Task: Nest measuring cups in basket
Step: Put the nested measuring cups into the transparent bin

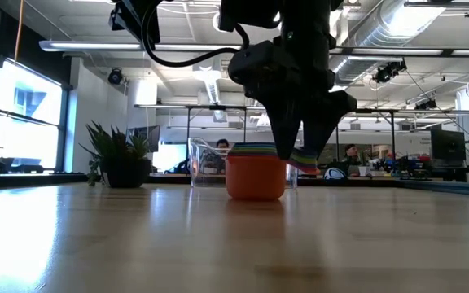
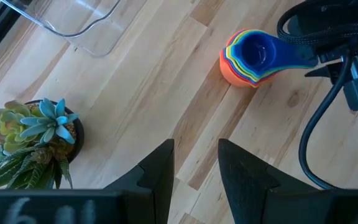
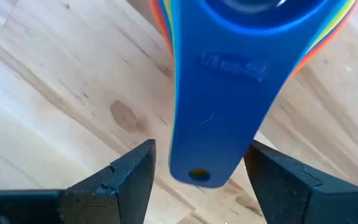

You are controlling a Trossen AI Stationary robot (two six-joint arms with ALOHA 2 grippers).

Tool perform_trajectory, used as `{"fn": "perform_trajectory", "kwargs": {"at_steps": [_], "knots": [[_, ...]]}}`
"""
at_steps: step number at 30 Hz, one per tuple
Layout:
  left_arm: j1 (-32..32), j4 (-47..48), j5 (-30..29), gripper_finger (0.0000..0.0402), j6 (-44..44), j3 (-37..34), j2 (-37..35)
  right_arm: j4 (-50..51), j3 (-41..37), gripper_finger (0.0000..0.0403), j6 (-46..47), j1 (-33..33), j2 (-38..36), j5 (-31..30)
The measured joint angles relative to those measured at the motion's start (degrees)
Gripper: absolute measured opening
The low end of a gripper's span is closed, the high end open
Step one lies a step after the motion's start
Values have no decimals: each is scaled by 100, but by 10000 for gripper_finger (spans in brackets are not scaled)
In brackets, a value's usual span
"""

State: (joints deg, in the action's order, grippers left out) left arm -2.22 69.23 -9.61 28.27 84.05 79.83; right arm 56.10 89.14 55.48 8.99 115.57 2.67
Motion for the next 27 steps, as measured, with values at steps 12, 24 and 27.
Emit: {"fn": "perform_trajectory", "kwargs": {"at_steps": [12, 24, 27], "knots": [[0, -2, 0, 113, -2, 0, 0, -44, 0, 234, -20, 0, 0, -476], [0, 0, 0, 113, 0, 0, 0, -51, -2, 234, -44, 0, 143, -494], [0, -1, 0, 113, -2, 0, 0, -77, -2, 234, -41, 0, 206, -345]]}}
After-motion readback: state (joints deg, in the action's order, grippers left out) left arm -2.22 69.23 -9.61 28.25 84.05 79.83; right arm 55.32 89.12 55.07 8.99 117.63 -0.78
